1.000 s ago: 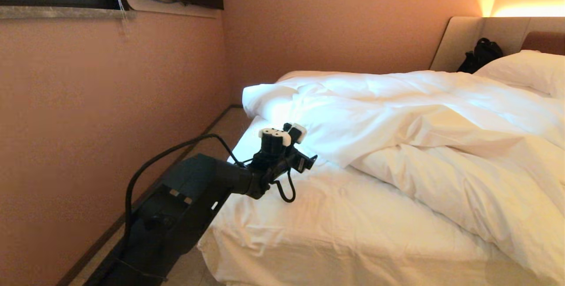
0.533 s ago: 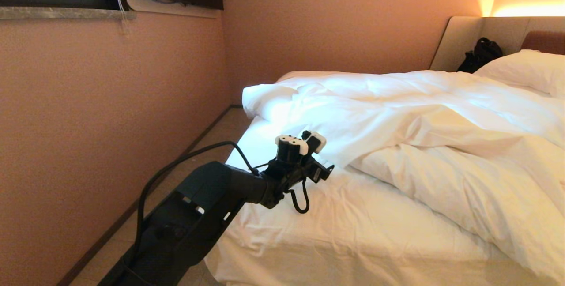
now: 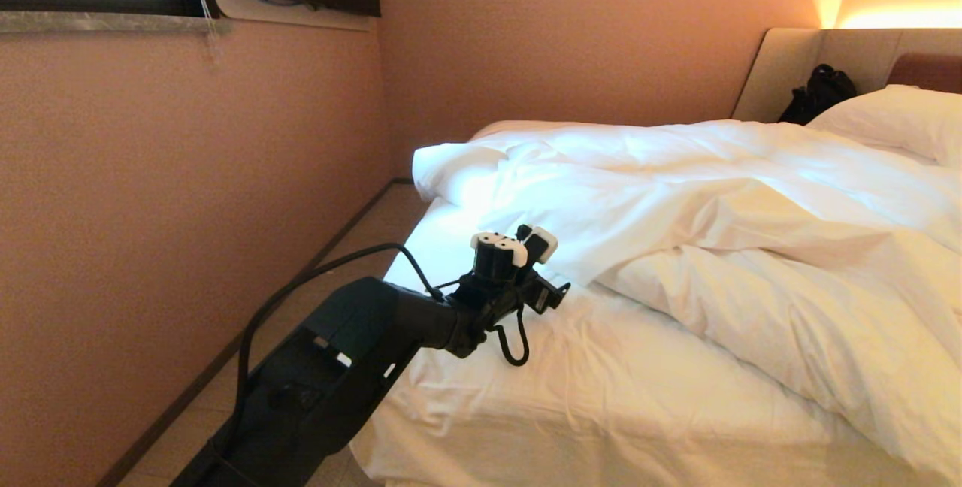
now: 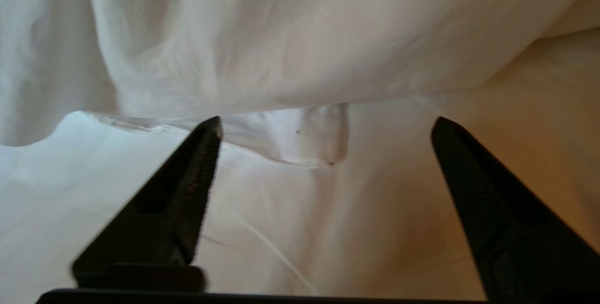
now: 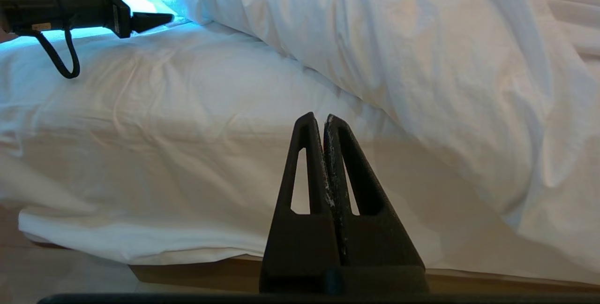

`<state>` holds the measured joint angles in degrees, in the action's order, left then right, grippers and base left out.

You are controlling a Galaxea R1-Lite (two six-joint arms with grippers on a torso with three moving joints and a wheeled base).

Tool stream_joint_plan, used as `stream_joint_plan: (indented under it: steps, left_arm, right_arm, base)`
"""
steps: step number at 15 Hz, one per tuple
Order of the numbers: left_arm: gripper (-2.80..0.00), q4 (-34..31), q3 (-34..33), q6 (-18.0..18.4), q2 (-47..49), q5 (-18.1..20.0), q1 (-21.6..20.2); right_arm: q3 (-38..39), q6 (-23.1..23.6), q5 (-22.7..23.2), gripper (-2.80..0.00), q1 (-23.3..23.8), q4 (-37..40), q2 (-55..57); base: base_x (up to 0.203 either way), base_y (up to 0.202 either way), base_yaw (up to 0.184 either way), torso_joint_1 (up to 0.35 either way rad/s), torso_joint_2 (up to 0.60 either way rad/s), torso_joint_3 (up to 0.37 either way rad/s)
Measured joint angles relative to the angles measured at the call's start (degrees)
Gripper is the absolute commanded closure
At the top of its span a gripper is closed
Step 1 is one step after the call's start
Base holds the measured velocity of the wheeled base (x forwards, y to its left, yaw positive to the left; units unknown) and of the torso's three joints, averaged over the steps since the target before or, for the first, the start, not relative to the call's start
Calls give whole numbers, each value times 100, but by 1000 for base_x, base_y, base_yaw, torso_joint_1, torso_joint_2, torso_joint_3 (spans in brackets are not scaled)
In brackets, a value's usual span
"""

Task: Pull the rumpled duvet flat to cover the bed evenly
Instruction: Hold the folded corner of the quilt

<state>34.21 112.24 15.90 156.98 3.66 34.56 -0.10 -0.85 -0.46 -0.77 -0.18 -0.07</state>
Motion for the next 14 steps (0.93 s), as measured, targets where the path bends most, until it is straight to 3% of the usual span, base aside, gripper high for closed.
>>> stream_joint_plan:
  steps: [9,14]
  left_arm:
    - [0,276,-9,3,-9,-191,16]
    - [0,270,-28,-88,-119,-662,-6]
  right_arm:
    - [0,9,2,0,0,3,0]
    - [0,4,1,0,0,2,0]
  base:
    - [0,0,0,0,0,0]
    - [0,0,0,0,0,0]
